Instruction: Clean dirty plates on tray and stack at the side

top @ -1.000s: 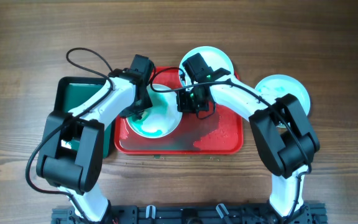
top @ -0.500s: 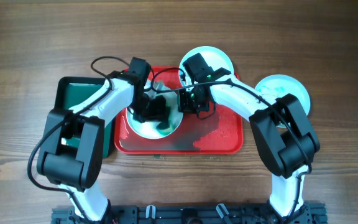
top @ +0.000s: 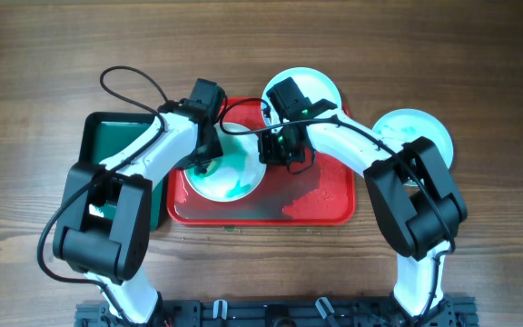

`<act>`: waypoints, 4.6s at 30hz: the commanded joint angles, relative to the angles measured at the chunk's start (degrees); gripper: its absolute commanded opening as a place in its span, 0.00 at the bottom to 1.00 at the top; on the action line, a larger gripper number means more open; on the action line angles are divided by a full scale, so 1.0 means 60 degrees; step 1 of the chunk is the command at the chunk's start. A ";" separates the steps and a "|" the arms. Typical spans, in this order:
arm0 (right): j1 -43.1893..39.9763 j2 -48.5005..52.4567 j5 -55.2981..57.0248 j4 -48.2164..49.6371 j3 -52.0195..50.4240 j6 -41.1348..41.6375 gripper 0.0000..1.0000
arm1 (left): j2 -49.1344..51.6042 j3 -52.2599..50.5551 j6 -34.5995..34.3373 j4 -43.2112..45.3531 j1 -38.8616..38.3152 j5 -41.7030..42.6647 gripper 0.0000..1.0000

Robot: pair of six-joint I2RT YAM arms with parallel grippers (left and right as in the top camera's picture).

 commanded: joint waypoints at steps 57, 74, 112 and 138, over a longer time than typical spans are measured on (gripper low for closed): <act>0.4572 -0.3668 1.5686 -0.3541 -0.0098 -0.0222 0.04 | -0.0579 0.3024 -0.0339 -0.1566 0.1213 0.0521 0.04; 0.5814 -0.3676 1.8170 -0.3810 -0.0098 -0.0317 0.04 | -0.0579 0.3024 -0.0339 -0.1570 0.1213 0.0521 0.04; -0.3843 -0.5468 0.2758 -0.2922 -0.0288 -0.2215 0.04 | -0.0579 0.3024 -0.0339 -0.1647 0.1213 0.0521 0.04; -0.9391 -0.5417 0.3071 0.0805 -0.4681 -0.0459 0.06 | -0.0579 0.3024 -0.0339 -0.1625 0.1213 0.0521 0.04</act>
